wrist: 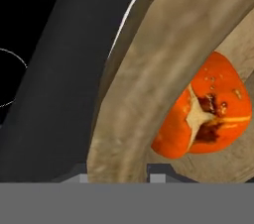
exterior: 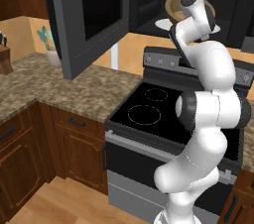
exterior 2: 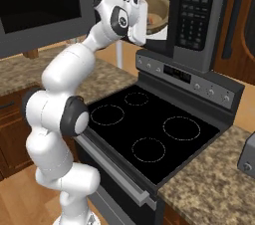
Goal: Pick the squash from the sink and place it in the bowl. Then pick the bowl and place it in the microwave. Then close the microwave door and press the start button.
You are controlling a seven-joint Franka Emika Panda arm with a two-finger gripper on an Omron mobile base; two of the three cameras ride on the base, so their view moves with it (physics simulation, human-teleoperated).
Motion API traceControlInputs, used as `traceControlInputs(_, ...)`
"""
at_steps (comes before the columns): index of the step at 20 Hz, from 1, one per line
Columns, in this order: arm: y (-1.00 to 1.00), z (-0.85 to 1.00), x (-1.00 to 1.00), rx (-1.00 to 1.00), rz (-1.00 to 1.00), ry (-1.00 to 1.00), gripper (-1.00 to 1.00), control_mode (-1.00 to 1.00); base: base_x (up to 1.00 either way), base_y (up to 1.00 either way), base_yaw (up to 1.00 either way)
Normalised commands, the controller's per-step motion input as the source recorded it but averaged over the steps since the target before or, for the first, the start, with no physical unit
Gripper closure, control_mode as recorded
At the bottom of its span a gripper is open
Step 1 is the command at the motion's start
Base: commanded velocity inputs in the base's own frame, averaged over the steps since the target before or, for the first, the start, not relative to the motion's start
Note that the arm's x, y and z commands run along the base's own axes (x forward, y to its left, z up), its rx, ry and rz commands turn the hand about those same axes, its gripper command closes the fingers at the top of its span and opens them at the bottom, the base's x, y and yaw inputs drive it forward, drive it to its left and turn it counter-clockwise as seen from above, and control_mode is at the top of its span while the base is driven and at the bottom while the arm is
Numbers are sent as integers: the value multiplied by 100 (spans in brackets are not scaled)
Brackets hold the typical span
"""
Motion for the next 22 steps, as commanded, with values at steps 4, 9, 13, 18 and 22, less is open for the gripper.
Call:
traceControlInputs(4, -4, -19, 31, 0, 0, 0, 100, -100, 0, 0, 0)
traceControlInputs(9, 5, -32, 11, 0, 0, -1, -100, -100, 0, 0, 0)
traceControlInputs(13, 16, -15, 5, 0, 0, -13, -100, -100, 0, 0, 0)
traceControlInputs(18, 28, -9, -1, 0, 0, -24, -100, -100, 0, 0, 0)
traceControlInputs(22, 47, 0, -32, 0, 15, -57, -100, -100, 0, 0, 0)
